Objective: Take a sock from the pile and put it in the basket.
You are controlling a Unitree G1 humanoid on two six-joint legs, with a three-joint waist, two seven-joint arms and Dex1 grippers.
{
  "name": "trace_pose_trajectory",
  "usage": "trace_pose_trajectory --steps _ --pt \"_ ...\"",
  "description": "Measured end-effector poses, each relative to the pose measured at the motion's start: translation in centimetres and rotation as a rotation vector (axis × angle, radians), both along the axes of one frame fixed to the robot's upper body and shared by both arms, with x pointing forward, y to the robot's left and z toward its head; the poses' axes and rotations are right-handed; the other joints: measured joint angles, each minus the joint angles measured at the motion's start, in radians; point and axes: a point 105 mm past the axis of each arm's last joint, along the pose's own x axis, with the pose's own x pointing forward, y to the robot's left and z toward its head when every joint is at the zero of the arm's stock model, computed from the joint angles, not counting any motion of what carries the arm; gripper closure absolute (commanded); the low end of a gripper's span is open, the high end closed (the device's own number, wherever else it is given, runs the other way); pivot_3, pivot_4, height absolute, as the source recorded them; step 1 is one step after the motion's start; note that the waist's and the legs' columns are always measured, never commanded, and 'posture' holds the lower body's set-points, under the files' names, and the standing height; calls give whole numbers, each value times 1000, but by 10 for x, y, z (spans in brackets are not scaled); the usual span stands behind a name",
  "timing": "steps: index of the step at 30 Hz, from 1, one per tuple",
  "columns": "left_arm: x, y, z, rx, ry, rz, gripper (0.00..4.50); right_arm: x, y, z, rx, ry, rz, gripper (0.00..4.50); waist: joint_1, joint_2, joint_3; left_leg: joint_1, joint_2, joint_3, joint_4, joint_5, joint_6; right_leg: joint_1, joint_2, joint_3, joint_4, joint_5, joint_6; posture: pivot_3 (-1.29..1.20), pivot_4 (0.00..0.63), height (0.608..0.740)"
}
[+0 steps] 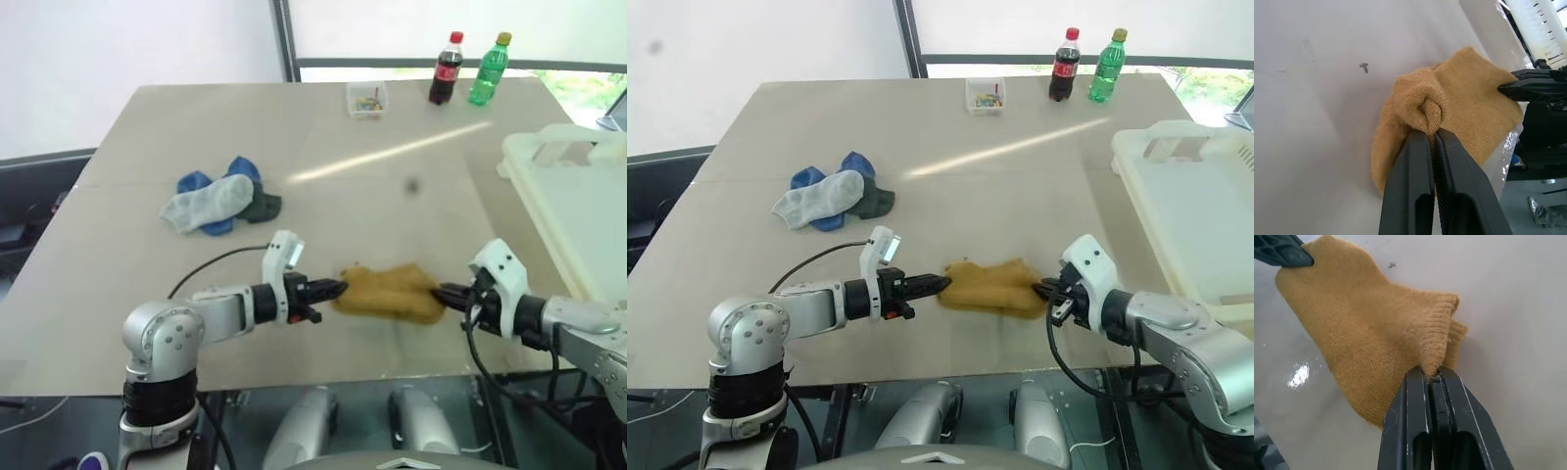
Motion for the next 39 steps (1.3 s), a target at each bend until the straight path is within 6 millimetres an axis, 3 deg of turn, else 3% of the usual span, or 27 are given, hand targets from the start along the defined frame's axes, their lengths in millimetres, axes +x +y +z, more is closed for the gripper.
trace_pose_trajectory --steps 24,25,28,33,39 --pt "4 -13 -18 55 18 -41 4460 -10 -6 -21 -22 27 -87 4500 13 0 0 0 1 0 0 0 0 0 0 0 -1 0 0 0 150 740" --pt "4 -13 -19 62 17 -40 3780 -11 -6 -23 -26 28 -89 4500 13 0 0 0 0 0 0 0 0 0 0 0 -1 0 0 0 150 740" --pt "5 -14 -21 60 20 -43 2724 -12 -4 -29 -35 33 -86 4500 13 0 0 0 1 0 0 0 0 0 0 0 -1 0 0 0 150 740" --pt "5 -16 -14 27 0 -60 370 -8 -5 -29 -55 -12 -89 4500 13 0 0 1 1 0 0 0 0 1 0 0 -1 0 0 0 150 740" --pt "8 4 -11 34 -22 -12 370 -4 -12 -26 -75 -84 -80 4500 11 0 0 1 2 1 0 0 0 1 0 0 -2 0 0 0 150 740"
